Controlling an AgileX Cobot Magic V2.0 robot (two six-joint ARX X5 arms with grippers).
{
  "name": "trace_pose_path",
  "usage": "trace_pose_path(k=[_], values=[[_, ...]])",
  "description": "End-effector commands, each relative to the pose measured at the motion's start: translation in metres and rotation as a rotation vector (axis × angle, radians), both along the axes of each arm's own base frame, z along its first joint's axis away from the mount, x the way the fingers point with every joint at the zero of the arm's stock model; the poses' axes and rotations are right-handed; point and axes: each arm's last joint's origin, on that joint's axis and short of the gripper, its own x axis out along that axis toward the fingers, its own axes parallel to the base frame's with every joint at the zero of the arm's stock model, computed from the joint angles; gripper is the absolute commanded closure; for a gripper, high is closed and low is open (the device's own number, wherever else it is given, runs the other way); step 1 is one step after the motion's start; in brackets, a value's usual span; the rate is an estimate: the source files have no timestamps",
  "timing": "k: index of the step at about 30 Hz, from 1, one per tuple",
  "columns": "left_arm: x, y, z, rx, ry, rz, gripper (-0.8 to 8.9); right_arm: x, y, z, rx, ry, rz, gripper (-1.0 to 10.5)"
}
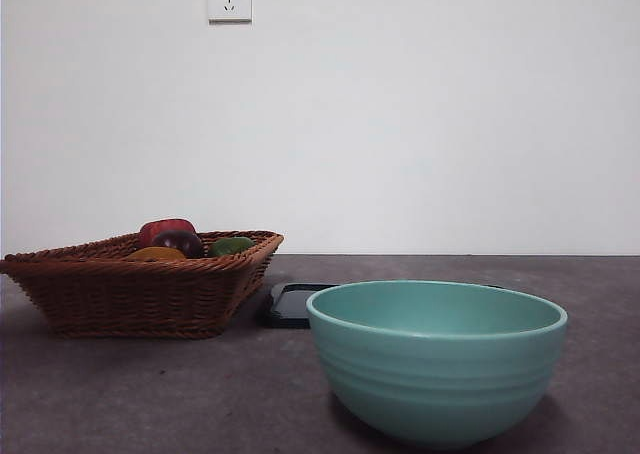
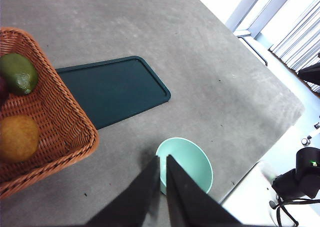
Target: Pick up the wifruite, put it on the bowl, pick up the plate, put it on desk
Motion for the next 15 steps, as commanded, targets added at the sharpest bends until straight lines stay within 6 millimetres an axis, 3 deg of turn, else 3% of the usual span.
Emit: trace_pose_path(k=[1,3,5,8,11,15], values=[[-0.0011,-0.0003,0.0066,0.006,-0.039,-0.016,7.00,-0.0011,0.0001,0.0058,-0.002,-0.029,0.007,9.3],[-0.0011,-0.0003,0.0066,0.006,-0.038,-0.016,5.79,-0.0011,0.0001,0.0058,-0.002,-0.028,0.007,8.3],[-0.0010,-0.0003,0.0067,0.005,-0.039,-0.016,4.28,-0.0010,-0.0001,0.0057,-0.005,-0.028,-0.001,6.0],[-0.0009,-0.0003,0.0067,0.005,-0.039,-0.016,2.74,-0.0009,-0.0005,0.0050,-0.009,-0.017,-0.021,3.0],[-0.0010,-0.0003,0.0067,0.005,-0.040,-0.016,1.92,-0.0011,-0.0006,0.0047,-0.011,-0.013,-0.021,2.4],[-0.0010,-0.0003,0.0068,0.002,-0.036,-0.014,1.89,-0.0010,-0.0006,0.0047,-0.013,-0.017,-0.019,2.4]])
